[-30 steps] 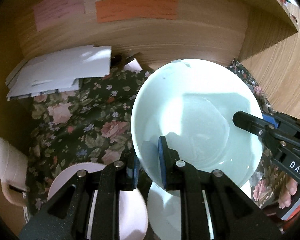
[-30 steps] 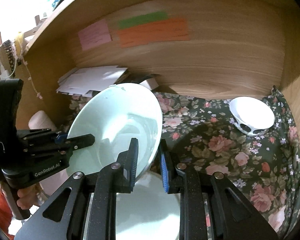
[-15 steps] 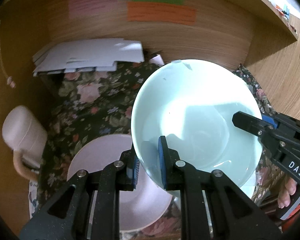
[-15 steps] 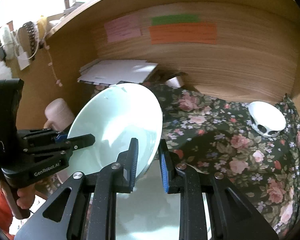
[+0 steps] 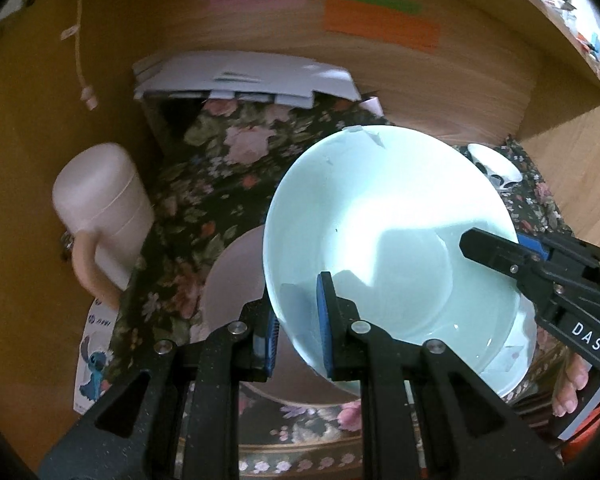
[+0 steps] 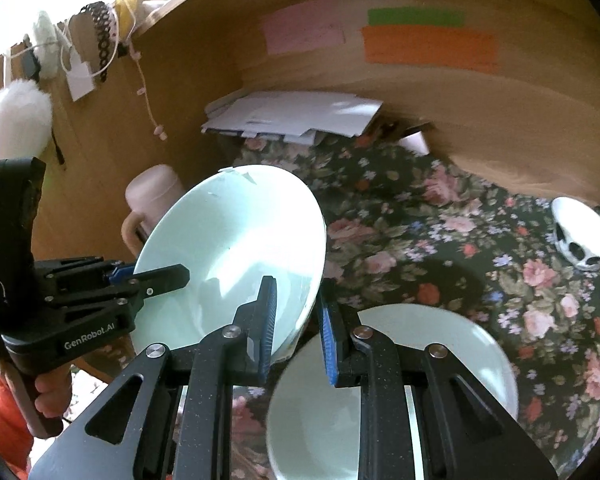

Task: Organize plates and bowls
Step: 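Lower the mint green bowl into the pink bowl and open both grippers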

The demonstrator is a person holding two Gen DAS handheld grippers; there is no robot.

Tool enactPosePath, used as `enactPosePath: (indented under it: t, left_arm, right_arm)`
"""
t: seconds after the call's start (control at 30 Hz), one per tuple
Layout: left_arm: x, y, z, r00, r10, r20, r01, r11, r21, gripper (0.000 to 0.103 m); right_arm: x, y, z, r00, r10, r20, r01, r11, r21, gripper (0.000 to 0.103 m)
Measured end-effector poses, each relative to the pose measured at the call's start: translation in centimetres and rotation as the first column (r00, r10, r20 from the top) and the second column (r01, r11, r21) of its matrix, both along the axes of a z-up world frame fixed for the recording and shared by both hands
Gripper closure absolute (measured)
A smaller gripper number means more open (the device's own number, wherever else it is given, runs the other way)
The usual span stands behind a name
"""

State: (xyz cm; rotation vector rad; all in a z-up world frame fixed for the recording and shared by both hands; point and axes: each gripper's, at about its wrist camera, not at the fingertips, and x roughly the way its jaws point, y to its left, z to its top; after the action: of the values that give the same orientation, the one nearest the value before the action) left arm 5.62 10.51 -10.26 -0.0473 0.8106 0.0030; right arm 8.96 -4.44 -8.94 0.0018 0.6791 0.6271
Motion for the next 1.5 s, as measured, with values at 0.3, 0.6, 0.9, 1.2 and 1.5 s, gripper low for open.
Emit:
enactPosePath:
  t: [0.3,0.6,0.9,1.2,1.5]
  left_arm:
    - [-0.2,2.2,-1.5,0.999,0.032,-0.033,-0.032,0.999,-0.017,0.086]
    - [0.7,3.8,-2.9,0.996,0.053,-0.067,-0.055,0.998,-0.032,0.086]
    - [1.6,3.8,-3.8,0.996,0.050,-0.070,-0.050,0.999,-0.004,0.086]
    - [2.2,3.4,-4.0,0.997,0.049,-0.051,-0.048,0.998,0.033,0.086]
    - [2.2,2.8,-3.7,0.998,0.052,-0.028,-0.049,0.995,0.083,0.078]
  right_arm:
    - [0.7,2.0,-1.6,0.999,0.024,-0.049,-0.025,1.000,-0.017,0.084]
    - [2.1,3.2,-3.6,0.992,0.040,-0.121,-0.042,0.999,-0.018,0.085]
    - [2.6,3.5,-4.6,0.990,0.033,-0.136,-0.038,0.999,-0.037,0.084]
    - [2.0,3.1,-3.7,0.997,0.019,-0.074,-0.024,0.998,-0.063,0.068]
    - [2.0,2.5,-4.3,0.996,0.020,-0.081,-0.025,0.997,-0.067,0.059]
